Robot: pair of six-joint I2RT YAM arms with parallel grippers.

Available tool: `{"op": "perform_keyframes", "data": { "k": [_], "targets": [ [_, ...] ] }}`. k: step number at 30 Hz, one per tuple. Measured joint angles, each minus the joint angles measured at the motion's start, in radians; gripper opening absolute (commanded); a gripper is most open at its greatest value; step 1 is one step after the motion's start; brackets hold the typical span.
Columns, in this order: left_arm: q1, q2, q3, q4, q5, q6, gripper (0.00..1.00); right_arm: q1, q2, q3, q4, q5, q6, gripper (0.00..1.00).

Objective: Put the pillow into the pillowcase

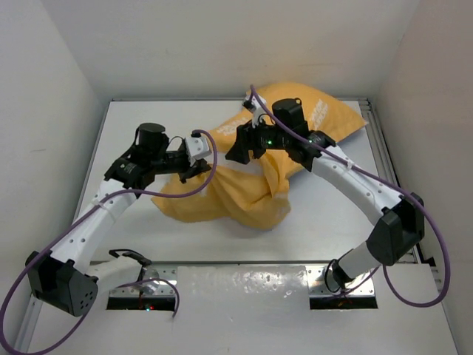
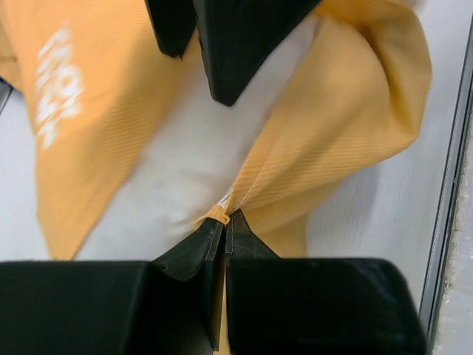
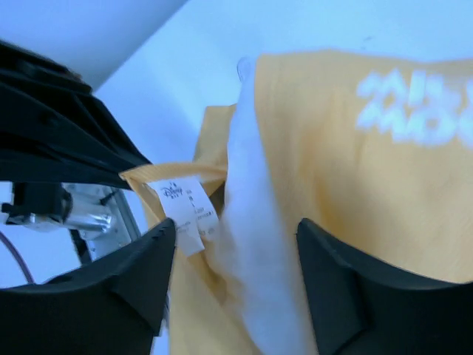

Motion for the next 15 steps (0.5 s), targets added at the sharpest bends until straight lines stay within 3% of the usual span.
{"op": "perform_keyframes", "data": {
  "k": [2, 3, 5, 8, 9, 10, 11, 14, 15],
  "targets": [
    [0.0, 0.0, -0.004, -0.019, -0.011, 0.006, 0.0, -0.016, 0.002, -0.003, 0.03, -0.023, 0.038, 0.86],
    [-0.001, 0.0, -0.005, -0.028, -0.015, 0.008, 0.0, -0.021, 0.002, -0.007, 0.046, -0.029, 0.048, 0.88],
    [-0.002, 0.0, -0.009, -0.045, -0.021, 0.018, 0.0, -0.026, 0.002, -0.01, 0.065, -0.031, 0.056, 0.81],
    [-0.002, 0.0, -0.011, -0.058, -0.029, 0.03, 0.0, -0.007, 0.006, -0.001, 0.062, 0.001, 0.034, 0.52],
    [-0.002, 0.0, -0.011, -0.061, -0.029, 0.034, 0.0, 0.005, 0.013, 0.01, 0.057, 0.017, 0.024, 0.52],
    [-0.002, 0.0, -0.011, -0.061, -0.028, 0.039, 0.0, 0.026, 0.028, 0.035, 0.043, 0.041, 0.023, 0.56],
    [-0.003, 0.0, -0.011, -0.061, -0.025, 0.042, 0.0, 0.042, 0.047, 0.06, 0.037, 0.063, 0.019, 0.75],
    [-0.003, 0.0, -0.011, -0.067, -0.02, 0.053, 0.0, 0.085, 0.142, 0.153, 0.008, 0.144, 0.014, 0.99],
    [-0.003, 0.0, -0.011, -0.073, -0.017, 0.057, 0.0, 0.093, 0.177, 0.174, 0.005, 0.174, 0.014, 0.99]
  ]
}}
